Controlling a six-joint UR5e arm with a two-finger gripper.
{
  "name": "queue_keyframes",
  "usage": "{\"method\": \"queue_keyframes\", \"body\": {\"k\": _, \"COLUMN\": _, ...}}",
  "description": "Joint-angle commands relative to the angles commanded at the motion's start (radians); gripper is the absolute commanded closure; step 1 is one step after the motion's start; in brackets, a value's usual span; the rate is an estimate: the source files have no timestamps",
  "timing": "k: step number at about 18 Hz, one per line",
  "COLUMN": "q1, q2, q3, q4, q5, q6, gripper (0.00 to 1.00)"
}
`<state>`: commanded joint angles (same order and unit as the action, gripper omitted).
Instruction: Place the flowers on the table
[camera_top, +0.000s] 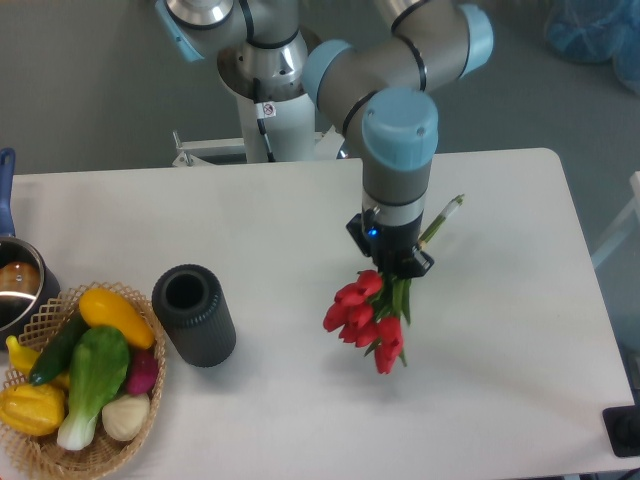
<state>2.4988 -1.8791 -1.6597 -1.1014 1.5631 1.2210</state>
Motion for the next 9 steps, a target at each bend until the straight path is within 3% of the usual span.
{"method": "queue_keyframes", "body": {"k": 3, "q1": 0.000, "q2": 0.000, "q3": -0.006, "q4": 0.002, "q5": -0.003, "q6": -0.008, "gripper": 0.46}}
{"method": "queue_keyframes", "body": {"k": 4, "q1": 0.002, "q2": 0.000, "q3": -0.006, "q4": 0.002, "q5": -0.015, "q6": -0.008, "gripper": 0.37}}
{"method": "queue_keyframes", "body": {"k": 5, "q1": 0.005, "q2": 0.002, "q3": -0.006, "q4": 0.003, "q5": -0.031, "q6": -0.009, "gripper": 0.11}}
{"method": "queue_keyframes", "body": {"k": 6, "q1": 0.005, "q2": 0.000, "q3": -0.006, "q4": 0.005, "q5": -0.032, "q6": -0.009, "gripper": 0.00}}
{"method": "queue_keyframes", "body": {"k": 9, "q1": 0.009, "q2": 0.002, "q3": -0.006, "q4": 0.029, "q5": -0.025, "q6": -0.011, "gripper": 0.00}}
